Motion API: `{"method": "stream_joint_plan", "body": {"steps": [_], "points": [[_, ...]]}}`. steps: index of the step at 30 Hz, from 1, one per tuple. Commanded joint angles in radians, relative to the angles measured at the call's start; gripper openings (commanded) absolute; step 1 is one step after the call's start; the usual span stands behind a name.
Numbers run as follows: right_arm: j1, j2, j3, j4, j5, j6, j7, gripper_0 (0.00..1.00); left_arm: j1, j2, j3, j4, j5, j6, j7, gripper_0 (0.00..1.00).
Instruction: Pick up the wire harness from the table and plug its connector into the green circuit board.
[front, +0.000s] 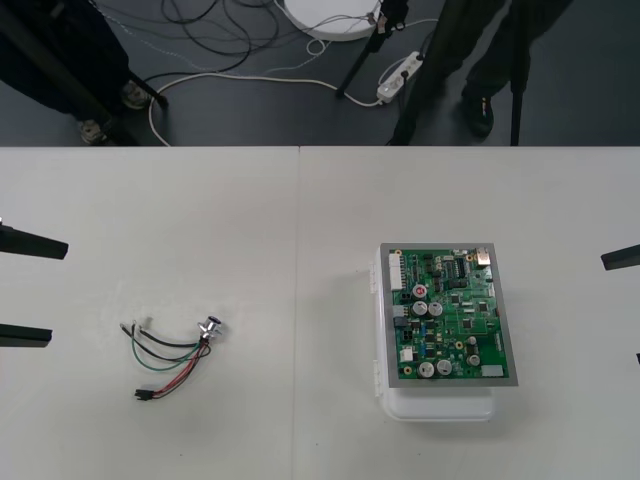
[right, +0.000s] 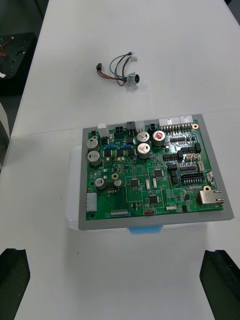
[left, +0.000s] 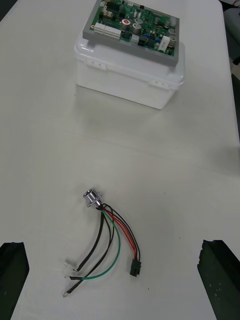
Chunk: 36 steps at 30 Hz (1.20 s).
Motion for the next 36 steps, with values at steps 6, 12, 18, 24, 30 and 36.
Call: {"method": "stream_joint_plan", "body": {"steps": [6,12,18,24,30,36], "points": [[-0.021,0.007,-0.035,-0.015,-0.013,-0.008,-0.046,1.00,0.025,0.042,0.033,0.002,0.007,-0.037,-0.019,1.00],[-0.021,0.007,-0.035,-0.015,-0.013,-0.008,-0.046,1.00,0.025,0.042,0.033,0.002,0.007,-0.037,-0.019,1.00],[-0.021,0.007,-0.035,-0.015,-0.013,-0.008,-0.046,1.00,0.025,0.042,0.033,0.002,0.007,-0.037,-0.019,1.00],[-0.021,0.007,-0.035,-0.015,-0.013,-0.008,-0.046,1.00,0.025,0.042,0.033,0.002,0.007,-0.037,-0.019,1.00],[-0.021,0.007,-0.035,-0.015,-0.013,-0.008,-0.046,1.00,0.025,0.042,0.033,0.002,0.007,-0.037,-0.019,1.00],[-0.021,0.007,-0.035,-0.015,-0.013,-0.008,-0.046,1.00,0.025,0.042,0.033,0.002,0.007,-0.037,-0.019,1.00]]}}
